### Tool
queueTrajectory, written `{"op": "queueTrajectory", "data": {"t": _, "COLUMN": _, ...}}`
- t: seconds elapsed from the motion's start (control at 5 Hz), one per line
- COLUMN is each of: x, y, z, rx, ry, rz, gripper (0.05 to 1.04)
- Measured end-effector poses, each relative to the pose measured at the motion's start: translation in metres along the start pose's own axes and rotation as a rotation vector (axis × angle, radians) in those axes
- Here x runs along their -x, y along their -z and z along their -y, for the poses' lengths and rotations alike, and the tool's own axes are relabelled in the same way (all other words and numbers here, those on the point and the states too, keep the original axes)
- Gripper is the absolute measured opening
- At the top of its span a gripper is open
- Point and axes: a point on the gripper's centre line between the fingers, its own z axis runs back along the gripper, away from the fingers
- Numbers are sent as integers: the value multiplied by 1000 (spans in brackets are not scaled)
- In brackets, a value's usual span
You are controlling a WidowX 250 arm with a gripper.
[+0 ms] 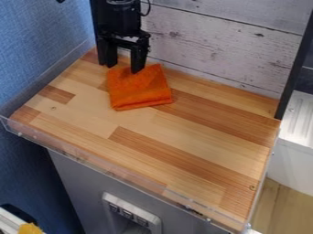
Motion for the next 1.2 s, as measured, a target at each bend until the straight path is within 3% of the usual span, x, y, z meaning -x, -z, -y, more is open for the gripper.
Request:
{"op": "queueTrajectory", "data": {"t": 0.4, "x": 2, "y": 13, "z": 8, "rx": -6, "ry": -86, "rz": -2, "gripper": 999}}
{"op": "queueTrajectory", "data": {"t": 0.8, "x": 1, "y": 13, "z": 29, "rx": -40, "ry": -194, "rz": 69, "gripper": 999}}
{"op": "queueTrajectory", "data": {"t": 1.0, "x": 4, "y": 14, "z": 36, "rx": -44, "ry": -243, "rz": 91, "gripper": 949}}
{"op": "queueTrajectory", "data": {"t": 1.2, "x": 4, "y": 10, "z": 36, "rx": -44, "ry": -287, "rz": 118, "gripper": 670}}
